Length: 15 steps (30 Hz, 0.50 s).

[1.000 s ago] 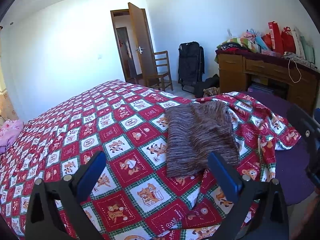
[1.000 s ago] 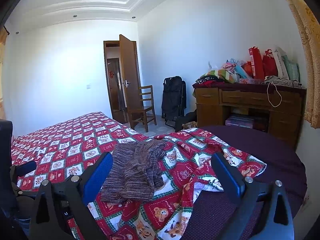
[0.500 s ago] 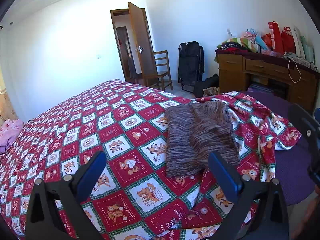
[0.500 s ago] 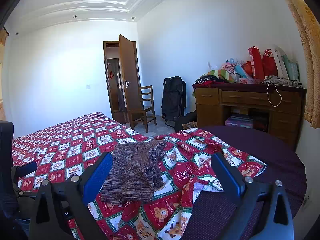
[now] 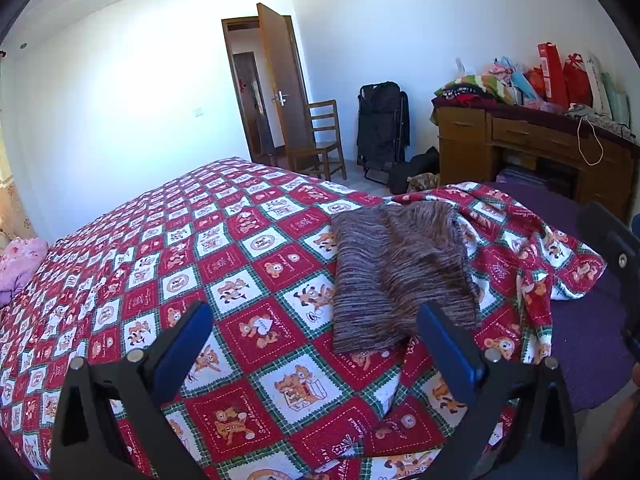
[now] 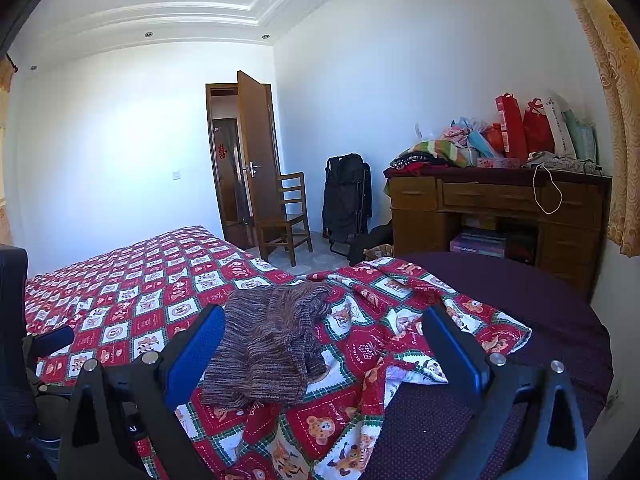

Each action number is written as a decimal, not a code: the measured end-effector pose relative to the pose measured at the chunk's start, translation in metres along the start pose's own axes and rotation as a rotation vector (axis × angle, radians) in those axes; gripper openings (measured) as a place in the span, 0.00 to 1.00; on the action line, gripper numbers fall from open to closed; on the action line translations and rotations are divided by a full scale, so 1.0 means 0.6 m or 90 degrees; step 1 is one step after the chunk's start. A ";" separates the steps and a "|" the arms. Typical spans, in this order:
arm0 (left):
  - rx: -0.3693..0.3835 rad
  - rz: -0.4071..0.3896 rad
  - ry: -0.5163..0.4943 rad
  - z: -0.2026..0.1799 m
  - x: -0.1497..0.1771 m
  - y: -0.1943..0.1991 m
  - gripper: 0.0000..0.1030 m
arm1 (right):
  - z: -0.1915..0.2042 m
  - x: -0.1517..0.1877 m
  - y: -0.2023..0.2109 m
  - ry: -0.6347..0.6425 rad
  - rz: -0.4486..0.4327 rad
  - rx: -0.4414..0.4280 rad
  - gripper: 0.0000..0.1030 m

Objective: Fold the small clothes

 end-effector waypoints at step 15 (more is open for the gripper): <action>0.004 -0.005 0.006 -0.001 0.000 0.002 1.00 | -0.003 -0.003 0.005 0.000 -0.003 0.002 0.96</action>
Point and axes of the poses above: each gripper's, at about its wrist camera, not at the fingertips, and y roughly against the way its jaws point, z to its left, x to its underside, the point moved 8 cm from there along -y, roughly the way its jaws point, and after that the axes turned 3 degrees about -y, right-handed, at the moved point
